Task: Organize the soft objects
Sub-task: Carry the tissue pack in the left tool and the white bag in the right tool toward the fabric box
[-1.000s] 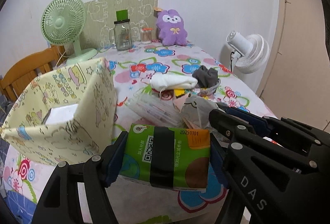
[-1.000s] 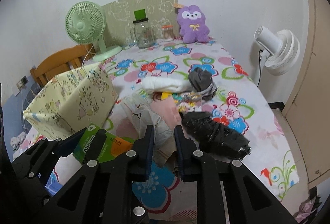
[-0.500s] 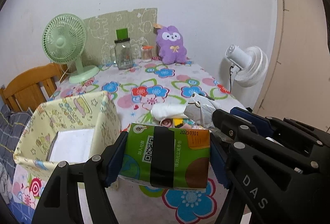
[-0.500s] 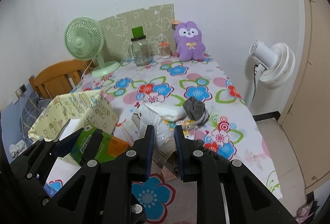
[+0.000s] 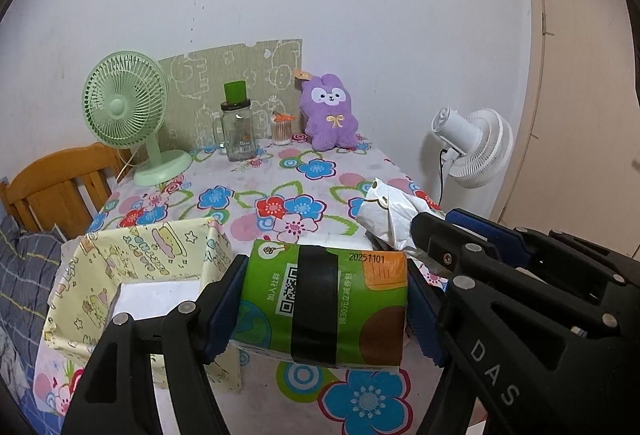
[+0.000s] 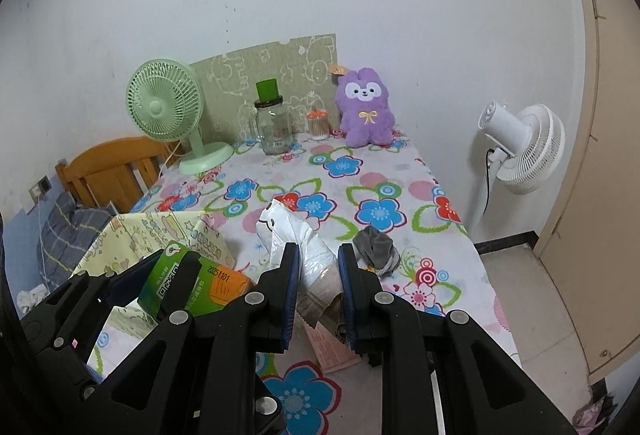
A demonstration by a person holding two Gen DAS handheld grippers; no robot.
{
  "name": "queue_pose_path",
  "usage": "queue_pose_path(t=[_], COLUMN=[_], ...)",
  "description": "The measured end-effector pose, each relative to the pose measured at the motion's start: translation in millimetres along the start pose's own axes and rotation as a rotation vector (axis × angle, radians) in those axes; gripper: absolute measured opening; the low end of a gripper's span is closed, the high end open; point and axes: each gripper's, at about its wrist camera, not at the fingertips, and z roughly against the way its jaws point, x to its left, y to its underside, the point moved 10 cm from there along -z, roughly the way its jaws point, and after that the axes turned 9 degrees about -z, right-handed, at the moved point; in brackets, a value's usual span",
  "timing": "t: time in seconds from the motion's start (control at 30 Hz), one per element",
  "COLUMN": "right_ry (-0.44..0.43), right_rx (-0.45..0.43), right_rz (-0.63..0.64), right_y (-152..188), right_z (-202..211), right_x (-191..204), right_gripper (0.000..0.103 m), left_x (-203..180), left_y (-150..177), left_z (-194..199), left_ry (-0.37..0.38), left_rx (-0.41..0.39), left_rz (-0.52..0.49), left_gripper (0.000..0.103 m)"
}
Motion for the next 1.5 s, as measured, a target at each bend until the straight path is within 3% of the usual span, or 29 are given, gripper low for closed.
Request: queue_pose_path(t=[0.83,1.5], right_ry=[-0.041,-0.121], right_rx=[0.003,0.04], right_rz=[0.059,0.124], right_y=[-23,-18], right_z=[-17,-48], right_x=[61,131], right_gripper=[0.022,0.022], left_x=[65,131], left_y=[-14,1], left_z=[1,-4], left_ry=[-0.039,-0.09], left_rx=[-0.004,0.02], left_rz=[0.012,0.048], left_gripper=[0.075,0.075])
